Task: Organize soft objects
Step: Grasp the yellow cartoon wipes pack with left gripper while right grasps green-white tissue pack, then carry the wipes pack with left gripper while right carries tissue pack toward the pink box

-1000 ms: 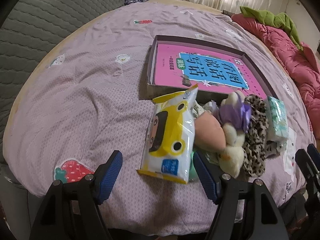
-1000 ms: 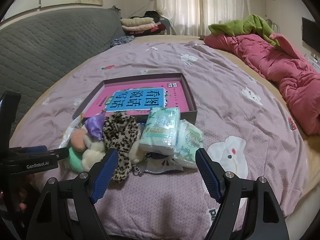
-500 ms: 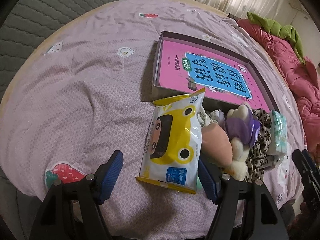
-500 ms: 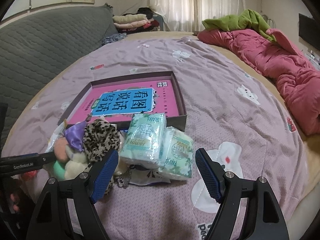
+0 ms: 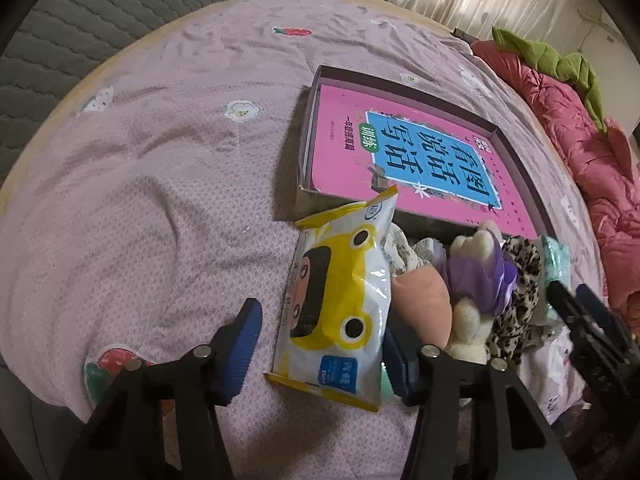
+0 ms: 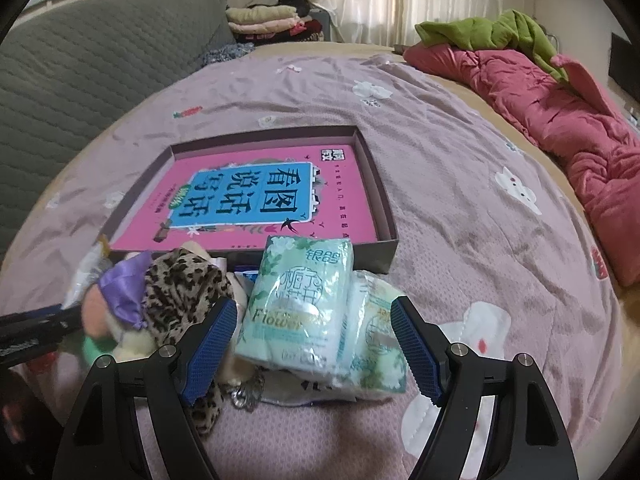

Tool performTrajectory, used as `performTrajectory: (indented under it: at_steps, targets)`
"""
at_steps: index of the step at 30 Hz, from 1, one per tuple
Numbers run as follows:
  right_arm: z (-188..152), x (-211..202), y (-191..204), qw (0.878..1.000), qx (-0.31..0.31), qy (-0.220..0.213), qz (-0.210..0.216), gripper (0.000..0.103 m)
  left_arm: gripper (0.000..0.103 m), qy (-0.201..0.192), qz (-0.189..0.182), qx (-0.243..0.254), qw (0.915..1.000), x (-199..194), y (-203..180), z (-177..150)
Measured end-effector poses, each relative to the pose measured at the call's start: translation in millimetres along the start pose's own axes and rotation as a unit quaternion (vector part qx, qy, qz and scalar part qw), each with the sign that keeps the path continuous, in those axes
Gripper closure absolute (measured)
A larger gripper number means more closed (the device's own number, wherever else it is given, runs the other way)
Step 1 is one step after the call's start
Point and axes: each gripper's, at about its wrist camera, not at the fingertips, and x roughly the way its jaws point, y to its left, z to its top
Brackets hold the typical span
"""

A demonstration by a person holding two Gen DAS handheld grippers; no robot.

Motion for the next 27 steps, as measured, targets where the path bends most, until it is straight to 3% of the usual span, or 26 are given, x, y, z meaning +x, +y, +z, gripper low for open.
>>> performTrajectory:
  at_steps: [4,8,11,14,22,27]
  targets:
    - [1,10,5,1.0,-0.009,0.01,-0.016,0.023,0.052,0.005,-0.013,-0.018,0.9997,2,9,4]
    - [1,16,8,0.999,-0.019,0.011,-0.029,0.024,0.062,0.006,-0.014,-0.028,0.9995,4,15,7]
    - [0,17,8,0.999,-0.026,0.011,-0.025,0.039,0.07,0.011,-0.018,-0.033,0.9992,8,20,10]
    - [0,15,9,0.999,-0.033,0.008,-0.023,0.045,0.079,0.01,-0.023,-0.035,0.9991,9,22,11]
    - [1,0,-3,1.0,-0.01,-0.006,0.006,0.047,0.081,0.007,-0.034,-0.033,0.9989,9,21,12]
    - [4,-11,-9,1.0,0.007,-0.016,0.025,0.047,0.087,0.004,-0.051,-0.036,0.998,2,22,12]
